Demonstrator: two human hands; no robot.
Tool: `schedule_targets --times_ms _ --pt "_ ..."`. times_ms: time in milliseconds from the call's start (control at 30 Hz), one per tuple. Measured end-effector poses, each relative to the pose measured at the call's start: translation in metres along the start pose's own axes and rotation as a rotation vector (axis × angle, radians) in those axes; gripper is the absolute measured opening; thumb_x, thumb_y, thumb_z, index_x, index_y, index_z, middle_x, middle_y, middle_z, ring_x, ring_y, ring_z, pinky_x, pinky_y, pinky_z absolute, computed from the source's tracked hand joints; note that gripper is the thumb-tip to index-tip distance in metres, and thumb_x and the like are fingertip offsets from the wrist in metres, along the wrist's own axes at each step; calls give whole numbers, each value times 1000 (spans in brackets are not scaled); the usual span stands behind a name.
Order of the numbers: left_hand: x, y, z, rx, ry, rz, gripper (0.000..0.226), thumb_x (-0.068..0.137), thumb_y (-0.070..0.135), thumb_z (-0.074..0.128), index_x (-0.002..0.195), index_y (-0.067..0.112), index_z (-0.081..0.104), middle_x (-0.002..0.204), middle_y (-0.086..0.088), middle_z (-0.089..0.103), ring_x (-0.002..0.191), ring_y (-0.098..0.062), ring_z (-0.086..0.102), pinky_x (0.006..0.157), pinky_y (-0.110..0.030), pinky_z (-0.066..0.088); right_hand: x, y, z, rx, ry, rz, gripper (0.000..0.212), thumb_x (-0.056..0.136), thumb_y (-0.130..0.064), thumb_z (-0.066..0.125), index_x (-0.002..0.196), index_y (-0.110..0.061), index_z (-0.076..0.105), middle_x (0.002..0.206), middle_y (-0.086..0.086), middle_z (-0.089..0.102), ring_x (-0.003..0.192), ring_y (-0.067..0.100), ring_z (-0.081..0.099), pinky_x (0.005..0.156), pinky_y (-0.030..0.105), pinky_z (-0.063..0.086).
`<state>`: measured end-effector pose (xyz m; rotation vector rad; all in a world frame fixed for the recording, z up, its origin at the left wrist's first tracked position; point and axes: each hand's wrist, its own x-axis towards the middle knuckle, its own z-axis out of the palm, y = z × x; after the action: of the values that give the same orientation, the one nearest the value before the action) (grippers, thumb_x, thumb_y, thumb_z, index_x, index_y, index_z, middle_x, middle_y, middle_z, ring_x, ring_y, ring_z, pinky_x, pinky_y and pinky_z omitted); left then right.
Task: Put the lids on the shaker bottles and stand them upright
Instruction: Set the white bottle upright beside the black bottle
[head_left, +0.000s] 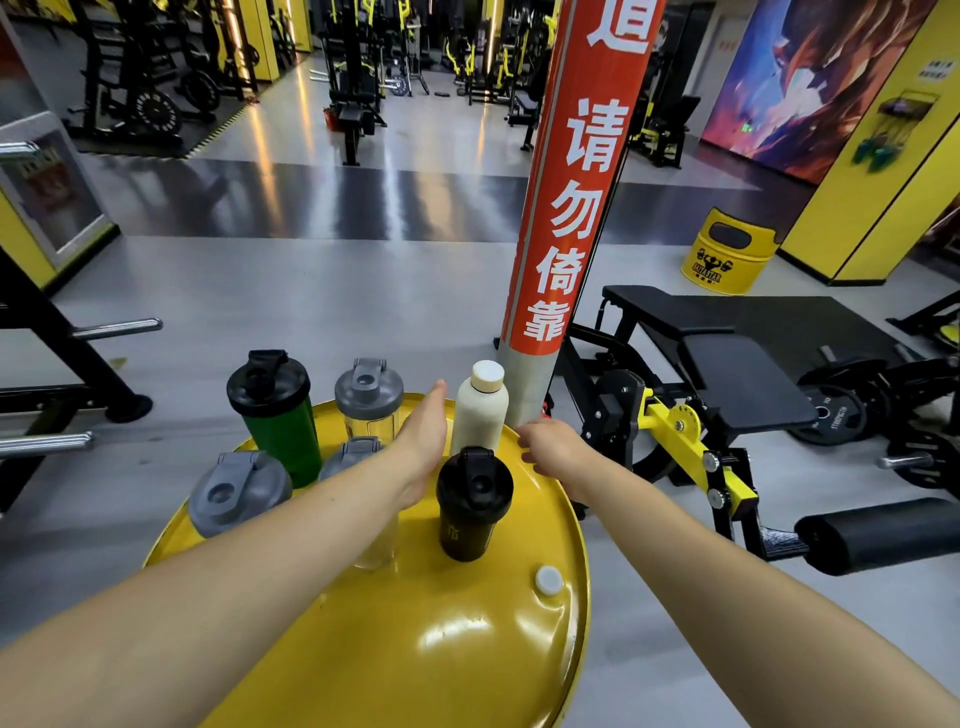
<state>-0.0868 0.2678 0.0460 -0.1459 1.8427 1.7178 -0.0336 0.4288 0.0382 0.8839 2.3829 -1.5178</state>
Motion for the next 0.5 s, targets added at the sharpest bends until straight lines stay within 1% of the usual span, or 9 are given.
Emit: schedule_targets --times_ms 33,67,100,133,200,267,333,433,500 --pt "4 5 0 -6 7 -3 77 97 64 28 158 18 18 165 -9 19 150 -31 18 121 -51 17 1 -5 -1 -4 8 -4 32 97 -19 44 111 7 58 117 33 58 114 49 56 94 54 49" --pt "9 9 1 -18 9 -12 78 96 65 28 158 19 17 165 -8 18 150 -32 18 120 -52 18 3 -9 -2 -6 14 -4 24 97 -16 44 100 0 61 103 25 60 103 41 58 83 46 48" --pt "13 13 1 -28 7 -24 78 96 66 27 158 20 16 165 -8 18 150 -34 19 120 -52 19 6 -13 -3 -14 16 -10 20 96 -13 44 96 -4 61 96 16 59 96 32 54 76 40 43" --pt "17 17 2 -28 1 -36 80 95 67 27 158 21 15 165 -8 17 149 -36 20 120 -53 20 9 -17 -4 -25 12 -22 19 96 -12 44 100 -6 61 95 11 57 92 27 51 74 37 39" --pt "24 24 5 2 -14 -62 81 93 70 25 158 21 16 165 -8 19 146 -40 26 118 -53 23 14 -24 -3 -33 -9 -42 24 94 -10 43 112 -11 59 97 11 56 87 25 49 72 37 38" --pt "30 29 8 27 -36 -85 83 92 71 24 157 20 22 163 -10 24 142 -43 32 113 -54 28 19 -30 -1 -26 -37 -51 36 92 -9 43 125 -12 56 96 11 56 82 24 49 67 35 39" --pt "38 33 10 36 -55 -101 87 90 74 24 156 18 27 160 -14 30 135 -45 41 106 -53 35 27 -33 2 -14 -55 -52 48 91 -9 43 139 -12 49 96 10 58 79 24 50 62 32 40" --pt "48 37 10 56 -72 -97 93 86 78 22 155 16 28 155 -19 37 120 -48 54 103 -51 42 36 -36 0 25 -76 -67 52 95 -8 45 146 -14 40 94 3 59 82 22 56 62 27 44" --pt "55 40 8 72 -83 -93 95 86 80 21 155 16 28 155 -19 37 118 -47 55 98 -49 42 41 -36 -1 17 -94 -93 55 95 -4 48 148 -14 38 96 -2 58 84 18 57 66 26 48"
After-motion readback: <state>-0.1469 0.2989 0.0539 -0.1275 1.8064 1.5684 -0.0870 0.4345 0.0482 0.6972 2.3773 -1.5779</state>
